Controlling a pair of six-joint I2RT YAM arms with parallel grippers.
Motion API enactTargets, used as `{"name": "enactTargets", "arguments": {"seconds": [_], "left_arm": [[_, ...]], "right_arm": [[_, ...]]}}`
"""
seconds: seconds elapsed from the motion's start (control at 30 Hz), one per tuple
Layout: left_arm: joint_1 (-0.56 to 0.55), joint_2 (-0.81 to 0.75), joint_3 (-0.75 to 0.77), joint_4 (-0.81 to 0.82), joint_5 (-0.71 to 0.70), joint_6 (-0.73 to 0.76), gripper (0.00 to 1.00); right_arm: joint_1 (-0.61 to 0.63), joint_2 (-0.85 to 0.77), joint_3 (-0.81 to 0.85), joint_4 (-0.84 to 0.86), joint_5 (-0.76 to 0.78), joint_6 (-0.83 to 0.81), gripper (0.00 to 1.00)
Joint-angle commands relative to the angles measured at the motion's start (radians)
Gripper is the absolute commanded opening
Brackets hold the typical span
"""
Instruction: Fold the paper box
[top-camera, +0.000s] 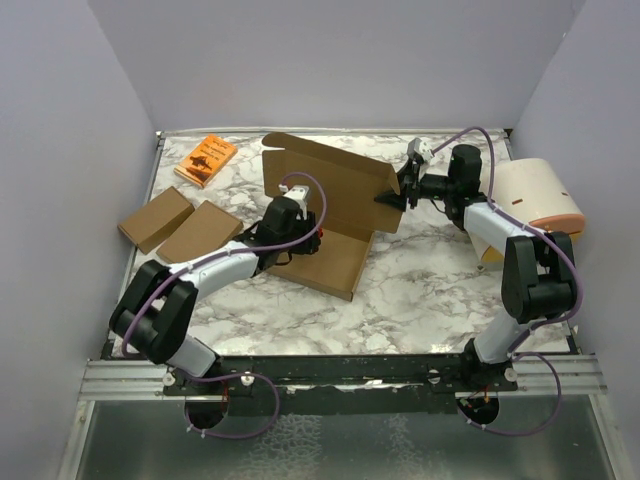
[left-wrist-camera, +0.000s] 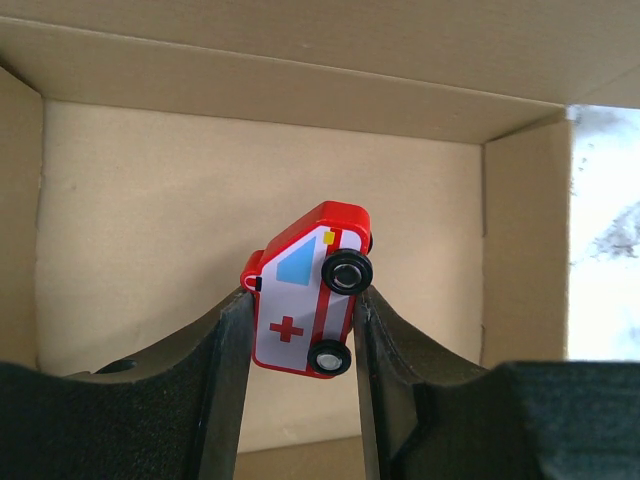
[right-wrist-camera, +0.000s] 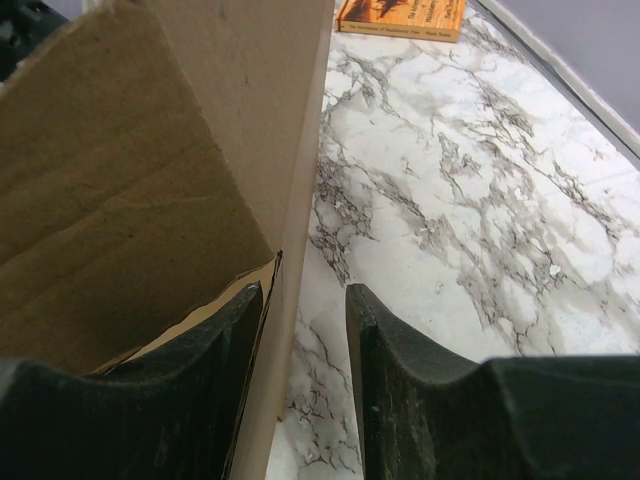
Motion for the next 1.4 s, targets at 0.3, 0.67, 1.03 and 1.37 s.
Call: {"name": "enactTargets", "arguments": {"seconds": [0.3,0.67,1.03,1.37], "left_arm": [[-0.064,0.175,0.070,0.064,-0.165,-0.002,0.37],[-0.079,0.121,0.085,0.038,-0.182,0.036,0.78],[0.235,-0.299,-0.094,0.218,0.211,0.277,0.99],[0.575,-0.153,-0.065,0.434,0.647,0.430,0.98]], "right_arm": [[-0.001,0.013,0.027,-0.010,-0.021,-0.008,0.39],[-0.001,0.015,0.028,-0.015,-0.022,-0.014,0.39],[-0.001,0.024,0.046,-0.044,-0.037,-0.030,0.39],[-0.001,0.028,0.058,-0.084,-0.044,-0.068,0.38]]}}
